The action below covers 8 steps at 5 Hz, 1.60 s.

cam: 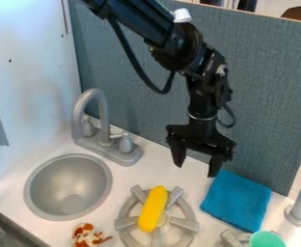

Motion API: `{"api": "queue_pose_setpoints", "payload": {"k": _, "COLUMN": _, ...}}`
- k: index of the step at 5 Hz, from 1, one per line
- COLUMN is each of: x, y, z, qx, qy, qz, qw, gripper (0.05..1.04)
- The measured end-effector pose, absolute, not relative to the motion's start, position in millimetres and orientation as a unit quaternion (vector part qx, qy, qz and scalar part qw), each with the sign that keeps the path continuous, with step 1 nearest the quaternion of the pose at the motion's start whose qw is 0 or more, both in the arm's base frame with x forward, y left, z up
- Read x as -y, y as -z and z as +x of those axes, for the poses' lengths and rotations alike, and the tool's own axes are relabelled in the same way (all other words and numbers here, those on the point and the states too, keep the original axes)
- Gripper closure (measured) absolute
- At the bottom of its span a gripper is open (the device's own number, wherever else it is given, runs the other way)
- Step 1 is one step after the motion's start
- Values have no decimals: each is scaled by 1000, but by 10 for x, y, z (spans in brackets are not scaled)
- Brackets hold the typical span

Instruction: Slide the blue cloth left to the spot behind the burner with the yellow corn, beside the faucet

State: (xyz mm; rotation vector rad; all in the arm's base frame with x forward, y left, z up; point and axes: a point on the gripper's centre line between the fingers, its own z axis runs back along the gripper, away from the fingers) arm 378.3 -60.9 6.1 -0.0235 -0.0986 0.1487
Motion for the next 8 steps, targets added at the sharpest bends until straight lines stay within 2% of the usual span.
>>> {"api": "queue_pose_setpoints", "payload": {"k": 1, "x": 593, "y": 112, "z": 3720, "qx": 25, "qy": -77, "qz": -6, "qw": 997, "gripper": 83}}
{"api": "queue_pose_setpoints", "payload": {"k": 2, "x": 711, "y": 255, "z": 3828, "qx": 16, "qy": -85, "qz": -13, "qw": 996, "gripper": 83}}
{"api": "queue_pose_setpoints", "payload": {"k": 4, "x": 1049, "y": 427, "z": 4016, "qx": 38, "qy": -19, "qz": -26, "qw": 999, "gripper": 83}}
{"api": "queue_pose_setpoints", "payload": {"k": 6, "x": 1100, "y": 639, "z": 4145, "qx": 17, "qy": 6, "qz": -13, "qw": 1000, "gripper": 83}}
{"api": "queue_pose_setpoints", "payload": {"k": 8, "x": 1096, "y": 761, "z": 4231, "qx": 26, "qy": 12, "qz": -7, "qw": 1000, "gripper": 83}}
